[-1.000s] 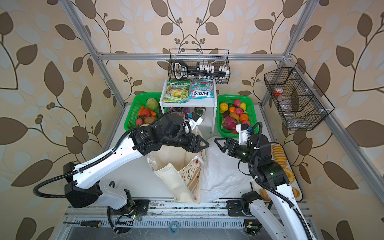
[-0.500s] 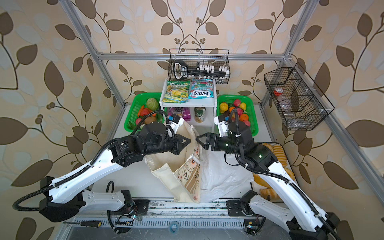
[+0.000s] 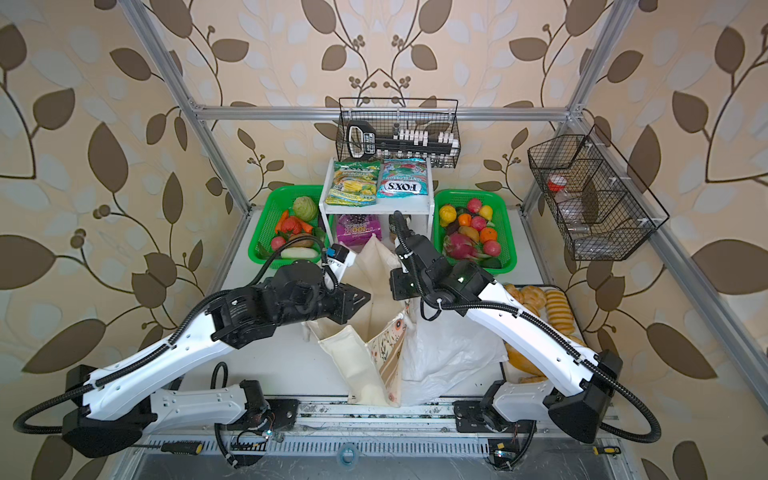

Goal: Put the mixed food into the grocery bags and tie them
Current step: 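Grasp the tote's other rope handle with the right gripper while the left holds, then pull the handles apart with both grippers to open the tote upright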

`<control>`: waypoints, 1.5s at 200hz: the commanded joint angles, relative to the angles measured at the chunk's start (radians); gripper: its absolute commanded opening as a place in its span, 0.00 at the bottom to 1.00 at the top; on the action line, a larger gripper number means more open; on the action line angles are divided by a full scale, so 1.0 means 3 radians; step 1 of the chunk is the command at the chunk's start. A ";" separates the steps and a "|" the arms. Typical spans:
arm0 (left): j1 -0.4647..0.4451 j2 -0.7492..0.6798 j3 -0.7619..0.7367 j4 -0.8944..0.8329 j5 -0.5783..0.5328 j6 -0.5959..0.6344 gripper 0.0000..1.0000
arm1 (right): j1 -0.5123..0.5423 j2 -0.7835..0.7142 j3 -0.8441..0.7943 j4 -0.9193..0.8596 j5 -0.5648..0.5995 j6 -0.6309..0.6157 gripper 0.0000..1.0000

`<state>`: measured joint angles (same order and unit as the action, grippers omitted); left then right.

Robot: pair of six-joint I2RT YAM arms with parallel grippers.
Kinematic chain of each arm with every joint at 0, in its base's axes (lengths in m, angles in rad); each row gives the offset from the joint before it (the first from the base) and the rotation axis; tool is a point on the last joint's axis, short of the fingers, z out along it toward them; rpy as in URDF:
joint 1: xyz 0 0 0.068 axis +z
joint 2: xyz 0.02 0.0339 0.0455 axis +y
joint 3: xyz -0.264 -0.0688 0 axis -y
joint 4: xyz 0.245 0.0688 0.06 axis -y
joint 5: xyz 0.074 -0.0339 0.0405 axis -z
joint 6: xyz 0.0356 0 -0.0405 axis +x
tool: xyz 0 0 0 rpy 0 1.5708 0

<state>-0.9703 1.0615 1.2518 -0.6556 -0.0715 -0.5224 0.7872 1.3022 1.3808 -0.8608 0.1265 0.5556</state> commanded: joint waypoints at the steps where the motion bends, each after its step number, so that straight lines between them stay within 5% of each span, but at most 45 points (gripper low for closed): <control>1: -0.0005 -0.0287 0.0350 -0.0676 -0.1283 0.0064 0.39 | 0.0011 -0.0152 -0.0008 -0.0028 0.0188 -0.0088 0.13; 13: 0.0059 -0.0358 0.0388 -0.0983 -0.1712 -0.0007 0.50 | 0.0005 -0.0198 -0.0042 0.0062 0.0115 -0.0066 0.04; 25: 0.0287 -0.0397 0.0394 -0.1202 -0.1687 -0.0039 0.60 | -0.0006 -0.0227 -0.0077 0.0129 0.0057 -0.0036 0.02; 58: 0.1317 -0.0409 0.0117 -0.1194 -0.0158 -0.0039 0.83 | -0.0034 -0.0347 -0.0255 0.0339 -0.0038 0.0077 0.00; 102: 0.1390 -0.0380 -0.0242 -0.0627 0.0652 -0.0094 0.85 | -0.0057 -0.0447 -0.0411 0.0519 -0.0218 0.0161 0.00; 129: 0.1394 -0.0181 -0.0357 -0.0570 0.0653 -0.0088 0.72 | -0.0066 -0.0482 -0.0451 0.0605 -0.0303 0.0196 0.00; 158: 0.1395 -0.0194 -0.0209 -0.0678 0.0570 -0.0090 0.00 | -0.0062 -0.0559 -0.0451 0.0714 -0.0468 0.0219 0.00; 203: 0.1390 -0.0860 0.0261 -0.0968 0.0124 0.0033 0.00 | -0.0057 -0.0716 -0.0363 0.1014 -0.0972 0.0345 0.00; 244: 0.1394 -0.0785 0.0686 -0.1594 -0.0163 0.0108 0.00 | -0.0022 -0.0637 -0.0450 0.1342 -0.1201 0.0463 0.00; 300: 0.1393 -0.0668 0.0557 -0.1687 -0.0455 0.0156 0.00 | 0.0066 -0.0138 -0.0994 0.1940 -0.1294 0.0619 0.00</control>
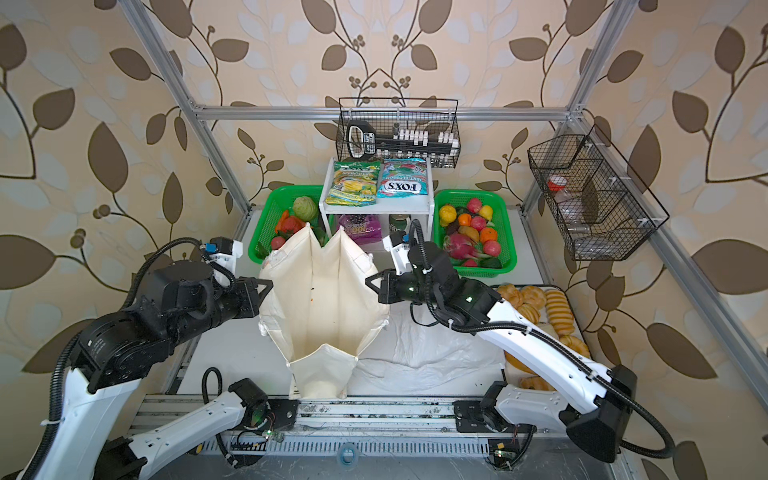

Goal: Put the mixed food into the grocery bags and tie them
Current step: 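Pull the handles apart with both grippers to open the tote upright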

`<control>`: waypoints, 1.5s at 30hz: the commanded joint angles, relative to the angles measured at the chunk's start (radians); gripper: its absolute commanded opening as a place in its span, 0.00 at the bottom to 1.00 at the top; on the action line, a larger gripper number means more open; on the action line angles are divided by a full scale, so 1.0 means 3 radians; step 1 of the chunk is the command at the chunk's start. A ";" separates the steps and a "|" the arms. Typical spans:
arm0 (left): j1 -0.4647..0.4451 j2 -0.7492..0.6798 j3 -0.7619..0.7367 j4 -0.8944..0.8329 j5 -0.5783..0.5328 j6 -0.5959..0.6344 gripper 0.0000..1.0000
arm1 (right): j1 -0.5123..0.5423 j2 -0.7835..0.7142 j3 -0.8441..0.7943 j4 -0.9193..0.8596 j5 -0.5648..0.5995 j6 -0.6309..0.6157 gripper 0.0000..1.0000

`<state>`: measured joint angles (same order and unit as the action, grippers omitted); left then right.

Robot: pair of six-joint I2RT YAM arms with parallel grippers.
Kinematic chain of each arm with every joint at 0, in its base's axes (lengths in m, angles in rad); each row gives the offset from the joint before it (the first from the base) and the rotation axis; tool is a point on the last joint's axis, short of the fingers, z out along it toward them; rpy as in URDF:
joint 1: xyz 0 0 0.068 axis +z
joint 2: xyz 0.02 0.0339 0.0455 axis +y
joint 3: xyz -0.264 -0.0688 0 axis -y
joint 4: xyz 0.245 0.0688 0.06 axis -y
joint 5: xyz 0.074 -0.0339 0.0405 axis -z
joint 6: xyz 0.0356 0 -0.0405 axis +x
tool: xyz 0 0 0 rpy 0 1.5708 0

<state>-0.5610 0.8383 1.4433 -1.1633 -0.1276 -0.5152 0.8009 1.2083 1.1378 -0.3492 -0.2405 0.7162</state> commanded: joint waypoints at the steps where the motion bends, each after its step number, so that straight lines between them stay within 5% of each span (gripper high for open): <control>1: 0.0029 0.0078 -0.0094 0.0009 -0.0269 0.0132 0.00 | 0.0017 0.0183 -0.0191 0.0237 -0.0067 0.0083 0.00; 7: 0.0028 0.0022 -0.0407 0.0208 -0.0453 0.0167 0.00 | -0.0190 0.0279 -0.0522 0.0295 0.0069 0.0116 0.00; 17: 0.0026 0.0224 -0.0755 0.0906 0.0317 0.0059 0.00 | -0.0605 -0.0372 -0.0635 -0.0146 0.0487 -0.0104 0.00; 22: 0.0027 0.0319 -0.0799 0.0986 0.0216 0.0020 0.00 | -0.0665 -0.0498 -0.0634 -0.0067 0.0342 -0.0197 0.00; 25: 0.0032 0.0340 -0.0826 0.0911 0.0070 0.0010 0.00 | -0.0668 -0.0311 -0.0628 0.0005 -0.0021 -0.0216 0.16; 34: 0.0031 0.0031 -0.0918 0.0610 -0.0670 -0.0083 0.00 | -0.0640 -0.0147 -0.0523 0.0214 -0.0476 -0.0410 0.37; 39: 0.0030 0.0000 -0.0901 0.0351 -0.1106 0.0035 0.00 | -0.0695 -0.0300 -0.0505 0.0252 -0.0458 -0.0460 0.60; 45: 0.0033 -0.0078 -0.0957 0.0334 -0.1336 0.0103 0.00 | -0.0815 -0.0554 -0.0577 0.0261 -0.0296 -0.0560 0.65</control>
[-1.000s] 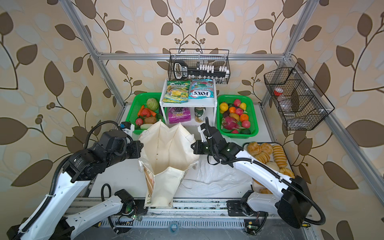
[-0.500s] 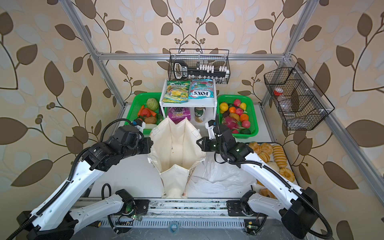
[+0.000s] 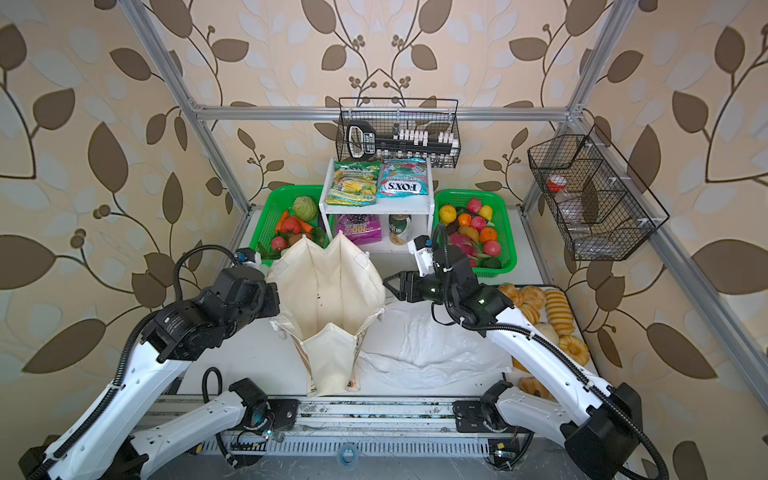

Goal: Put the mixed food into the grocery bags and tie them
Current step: 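Pull the handles apart with both grippers to open the tote upright, then release the handles and move the right gripper toward the green can on the shelf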

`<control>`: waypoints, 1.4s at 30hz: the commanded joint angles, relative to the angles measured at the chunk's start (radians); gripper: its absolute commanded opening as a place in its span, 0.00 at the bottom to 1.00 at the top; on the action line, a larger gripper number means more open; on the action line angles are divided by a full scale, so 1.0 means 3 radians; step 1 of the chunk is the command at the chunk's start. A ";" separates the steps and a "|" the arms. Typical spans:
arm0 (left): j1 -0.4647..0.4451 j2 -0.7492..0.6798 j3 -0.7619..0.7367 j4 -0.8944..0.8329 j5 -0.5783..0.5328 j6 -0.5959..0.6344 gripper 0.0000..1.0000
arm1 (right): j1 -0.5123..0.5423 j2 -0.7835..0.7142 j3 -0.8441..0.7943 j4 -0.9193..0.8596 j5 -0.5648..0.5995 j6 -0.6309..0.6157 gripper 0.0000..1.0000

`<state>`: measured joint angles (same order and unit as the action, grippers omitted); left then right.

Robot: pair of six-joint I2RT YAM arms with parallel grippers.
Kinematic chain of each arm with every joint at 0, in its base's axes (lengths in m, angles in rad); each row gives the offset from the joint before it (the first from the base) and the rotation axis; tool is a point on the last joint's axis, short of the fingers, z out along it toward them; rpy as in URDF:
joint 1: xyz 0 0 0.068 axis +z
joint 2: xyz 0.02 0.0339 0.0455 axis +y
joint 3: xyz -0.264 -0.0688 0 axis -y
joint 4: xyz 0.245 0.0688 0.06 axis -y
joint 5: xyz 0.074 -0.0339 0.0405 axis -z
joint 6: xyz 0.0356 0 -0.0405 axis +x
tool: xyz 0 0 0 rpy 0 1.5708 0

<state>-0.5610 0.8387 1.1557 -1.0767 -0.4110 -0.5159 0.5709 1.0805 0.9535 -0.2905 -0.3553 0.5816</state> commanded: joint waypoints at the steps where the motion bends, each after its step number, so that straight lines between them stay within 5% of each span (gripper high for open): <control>1: 0.0031 -0.0078 -0.0017 0.0064 -0.0384 0.0120 0.00 | -0.0072 -0.0192 -0.0022 0.0088 0.0195 -0.0154 0.66; 9: 0.0220 0.0208 -0.0020 0.0058 -0.0347 0.0266 0.01 | -0.0049 -0.0613 -0.0846 0.0772 0.1072 -0.0595 0.66; 11: 0.0269 0.0191 -0.0066 0.0134 -0.0207 0.0325 0.30 | -0.0015 -0.0679 -0.0995 0.0939 0.1221 -0.0817 0.66; 20: 0.0312 0.0011 0.0116 0.0096 -0.0241 0.0252 0.62 | 0.0121 -0.0619 -0.1386 0.1755 0.1562 -0.1451 0.66; 33: 0.0314 -0.0336 0.0302 0.0239 0.0001 0.0345 0.73 | 0.0337 0.0649 -0.1153 0.3294 0.2463 -0.2488 0.66; 42: 0.0311 -0.0403 0.0325 0.0334 0.0133 0.0381 0.75 | 0.0159 0.1429 -0.0693 0.3787 0.2600 -0.2531 0.70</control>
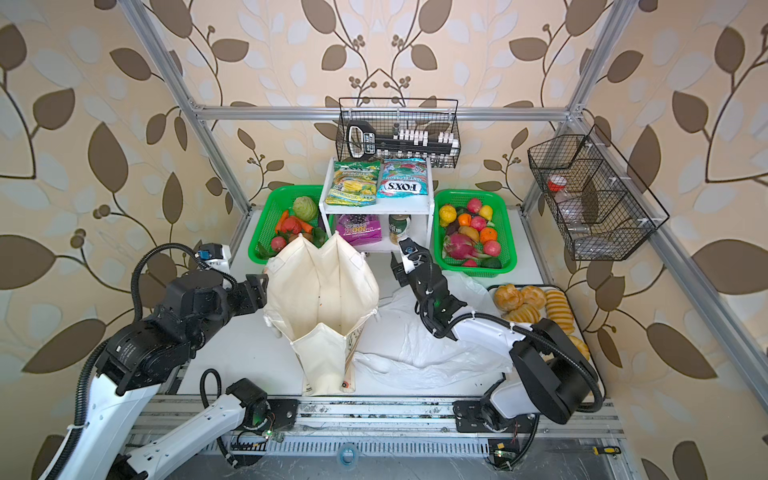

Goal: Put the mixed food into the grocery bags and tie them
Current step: 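Release the handles and move the right gripper toward the green can on the shelf, then pull the green can off the shelf with the right gripper toward the left gripper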

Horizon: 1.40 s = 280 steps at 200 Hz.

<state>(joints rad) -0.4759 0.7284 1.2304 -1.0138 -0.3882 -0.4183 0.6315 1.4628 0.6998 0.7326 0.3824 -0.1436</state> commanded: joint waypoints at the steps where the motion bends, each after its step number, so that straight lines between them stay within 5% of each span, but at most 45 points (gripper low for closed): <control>1: 0.0029 -0.0035 0.0081 0.0135 0.0061 0.0061 0.76 | -0.0059 0.0216 0.0178 0.0419 0.0166 -0.0090 0.73; 38: 0.0026 0.0009 0.0103 0.0142 0.0067 0.0099 0.76 | -0.0094 0.0540 0.0285 0.0660 0.0034 0.0069 0.81; 103: 0.0027 0.0082 0.0107 0.0168 0.0051 0.0176 0.77 | -0.0120 0.1046 0.0420 0.1320 0.0293 0.0008 0.81; 140: 0.0027 0.0088 0.0064 0.0213 0.0101 0.0147 0.77 | -0.0239 0.1186 0.0538 0.1354 0.0186 0.0302 0.82; 171: 0.0030 0.0075 0.0046 0.0270 0.0256 0.0218 0.90 | -0.0262 0.1365 0.0591 0.1604 0.0033 0.0310 0.82; 215: 0.0028 0.0061 0.0096 0.0274 0.0311 0.0264 0.94 | -0.0275 0.1591 0.0737 0.1768 0.0019 0.0241 0.82; 280: 0.0027 0.0033 0.0138 0.0260 0.0355 0.0270 0.95 | -0.0248 0.1607 0.0617 0.1879 -0.0084 0.0140 0.64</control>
<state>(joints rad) -0.4759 0.7502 1.2312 -0.9569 -0.2966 -0.3534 0.5514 1.9335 0.9054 1.2331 0.3752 -0.0689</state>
